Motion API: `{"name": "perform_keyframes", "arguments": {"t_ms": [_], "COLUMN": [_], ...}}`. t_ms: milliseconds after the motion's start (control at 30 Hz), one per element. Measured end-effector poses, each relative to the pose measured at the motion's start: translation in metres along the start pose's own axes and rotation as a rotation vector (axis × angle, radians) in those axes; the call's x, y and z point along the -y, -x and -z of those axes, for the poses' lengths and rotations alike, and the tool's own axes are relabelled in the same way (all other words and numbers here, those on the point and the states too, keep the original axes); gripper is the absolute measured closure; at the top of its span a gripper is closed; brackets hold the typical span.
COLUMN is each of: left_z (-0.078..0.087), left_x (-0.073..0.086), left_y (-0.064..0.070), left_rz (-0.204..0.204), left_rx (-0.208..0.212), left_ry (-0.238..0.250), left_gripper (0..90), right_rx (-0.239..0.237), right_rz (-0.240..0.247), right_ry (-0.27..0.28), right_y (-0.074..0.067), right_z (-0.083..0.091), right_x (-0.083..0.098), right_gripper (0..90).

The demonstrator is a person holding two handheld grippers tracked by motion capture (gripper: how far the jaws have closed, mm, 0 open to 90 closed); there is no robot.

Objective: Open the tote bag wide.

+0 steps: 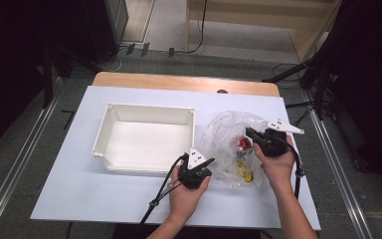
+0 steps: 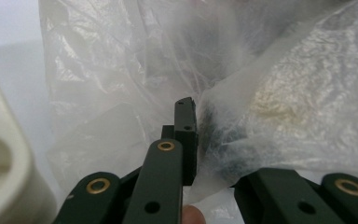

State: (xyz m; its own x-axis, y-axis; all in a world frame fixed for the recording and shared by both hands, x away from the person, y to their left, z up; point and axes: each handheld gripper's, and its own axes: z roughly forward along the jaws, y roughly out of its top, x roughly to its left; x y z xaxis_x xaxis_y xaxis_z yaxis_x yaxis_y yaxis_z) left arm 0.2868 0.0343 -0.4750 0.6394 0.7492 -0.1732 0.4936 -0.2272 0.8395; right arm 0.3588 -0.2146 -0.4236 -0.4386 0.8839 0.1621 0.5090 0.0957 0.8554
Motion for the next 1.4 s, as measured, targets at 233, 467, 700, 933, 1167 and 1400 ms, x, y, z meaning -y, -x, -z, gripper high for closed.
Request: {"name": "perform_keyframes", "arguments": {"t_ms": [233, 467, 700, 933, 1167, 1400], "left_z": [-0.007, -0.010, -0.013, -0.011, -0.009, -0.008], "left_x": [-0.002, -0.002, -0.002, -0.002, -0.001, -0.001], "left_y": [0.002, 0.002, 0.002, 0.004, 0.007, 0.005], "left_rz": [-0.008, -0.006, -0.020, -0.034, -0.058, -0.045], "left_rx": [-0.036, -0.052, -0.035, -0.040, -0.038, -0.033], "left_ry": [-0.068, -0.101, -0.143, -0.127, -0.112, -0.096], "left_gripper": [87.3, 90.0, 90.0, 80.6, 80.3, 80.5], "right_rx": [-0.011, 0.030, 0.130, 0.032, 0.020, -0.001], "right_rz": [-0.100, -0.133, -0.135, -0.097, 0.023, -0.004], "right_ry": [-0.116, -0.206, -0.113, 0.100, -0.075, -0.211], "right_y": [0.025, 0.040, 0.034, -0.004, -0.020, -0.018], "right_z": [-0.031, -0.038, -0.008, 0.053, 0.033, 0.022], "right_x": [0.012, 0.036, 0.044, 0.053, 0.081, 0.089], "right_gripper": [90.0, 90.0, 69.6, 62.9, 76.5, 87.2]}}
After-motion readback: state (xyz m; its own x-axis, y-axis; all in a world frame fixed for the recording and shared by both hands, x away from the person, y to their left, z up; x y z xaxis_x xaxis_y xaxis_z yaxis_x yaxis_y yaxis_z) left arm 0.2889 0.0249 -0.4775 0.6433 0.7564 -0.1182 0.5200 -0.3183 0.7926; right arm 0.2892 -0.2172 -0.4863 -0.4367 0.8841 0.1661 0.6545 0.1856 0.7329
